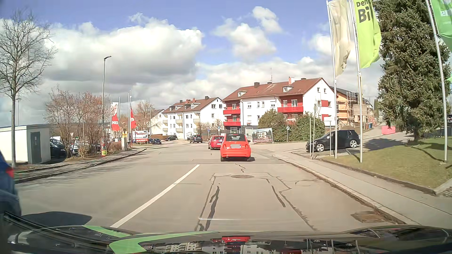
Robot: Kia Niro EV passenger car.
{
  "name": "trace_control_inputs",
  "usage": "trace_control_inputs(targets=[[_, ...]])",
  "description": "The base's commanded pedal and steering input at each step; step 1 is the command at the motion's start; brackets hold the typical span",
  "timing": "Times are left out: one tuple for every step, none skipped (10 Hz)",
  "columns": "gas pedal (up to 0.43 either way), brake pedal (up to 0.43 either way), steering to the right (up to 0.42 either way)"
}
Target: Follow the waypoints while adhering to traffic rules and regulations
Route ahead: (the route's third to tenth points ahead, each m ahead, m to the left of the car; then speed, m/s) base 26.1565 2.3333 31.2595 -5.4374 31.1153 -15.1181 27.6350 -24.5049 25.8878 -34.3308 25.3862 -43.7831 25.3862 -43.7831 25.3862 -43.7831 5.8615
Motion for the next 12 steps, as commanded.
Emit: trace_control_inputs(targets=[[0.000,0.091,-0.018],[0.000,0.061,-0.017],[0.000,0.024,-0.013],[0.000,0.018,-0.008],[0.000,0.018,-0.004],[0.000,0.018,-0.002],[0.000,0.018,-0.002],[0.000,0.024,-0.003],[0.000,0.024,-0.002],[0.000,0.012,-0.002],[0.000,0.006,-0.003],[0.000,0.006,-0.002]])
